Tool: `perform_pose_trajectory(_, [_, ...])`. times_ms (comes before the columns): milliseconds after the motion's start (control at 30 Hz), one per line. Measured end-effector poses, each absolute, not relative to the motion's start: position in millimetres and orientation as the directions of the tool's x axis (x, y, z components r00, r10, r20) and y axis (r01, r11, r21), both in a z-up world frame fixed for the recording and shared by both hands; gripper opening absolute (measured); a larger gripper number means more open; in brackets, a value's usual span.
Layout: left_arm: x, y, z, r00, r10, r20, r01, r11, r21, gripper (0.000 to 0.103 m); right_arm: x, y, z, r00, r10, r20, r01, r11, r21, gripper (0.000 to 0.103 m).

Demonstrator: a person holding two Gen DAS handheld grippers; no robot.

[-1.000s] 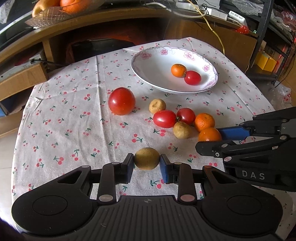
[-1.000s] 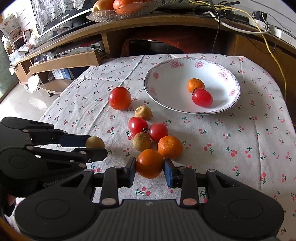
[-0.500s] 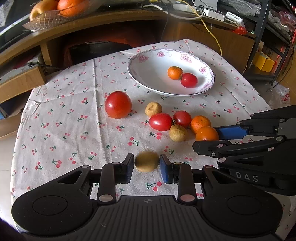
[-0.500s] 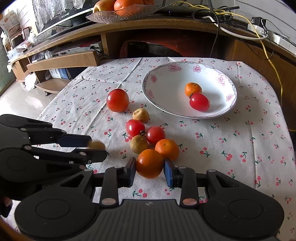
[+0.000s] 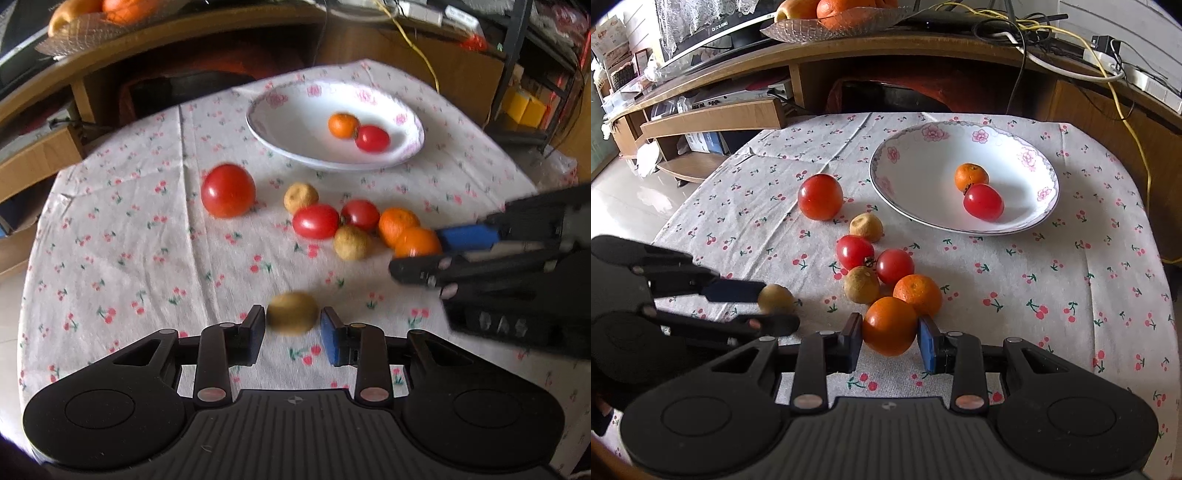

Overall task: Organize fruits
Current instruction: 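Carry the orange with the right tool while the left tool carries the potato to the bowl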

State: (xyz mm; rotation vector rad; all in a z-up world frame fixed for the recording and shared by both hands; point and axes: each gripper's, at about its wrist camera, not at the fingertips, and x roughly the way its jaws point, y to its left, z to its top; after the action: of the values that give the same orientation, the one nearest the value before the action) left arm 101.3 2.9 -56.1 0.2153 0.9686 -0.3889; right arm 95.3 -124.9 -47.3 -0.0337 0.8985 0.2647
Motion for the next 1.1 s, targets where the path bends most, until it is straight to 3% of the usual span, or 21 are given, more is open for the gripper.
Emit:
perform_pose_trajectory(133, [99, 5, -56, 0.514, -0.225, -0.827, 0.415, 0.910, 0.010, 0.044, 95, -125, -47, 0.593, 0.215, -0.776, -0.241, 0.967, 0.084, 0.033])
perform_pose_trajectory(267, [98, 5, -56, 0.516, -0.224, -0.827, 0.416, 0.909, 0.013, 0.037, 95, -126, -47, 0.594, 0.216, -0.775, -0.242, 0.967, 0.084, 0.033])
perform_pose_trajectory(1100, [114, -12, -27, 0.576, -0.274, -0.770, 0.395, 0.918, -0.031, 0.036, 102, -141, -27, 0.654, 0.198, -0.731, -0.196, 0.977, 0.089, 0.033])
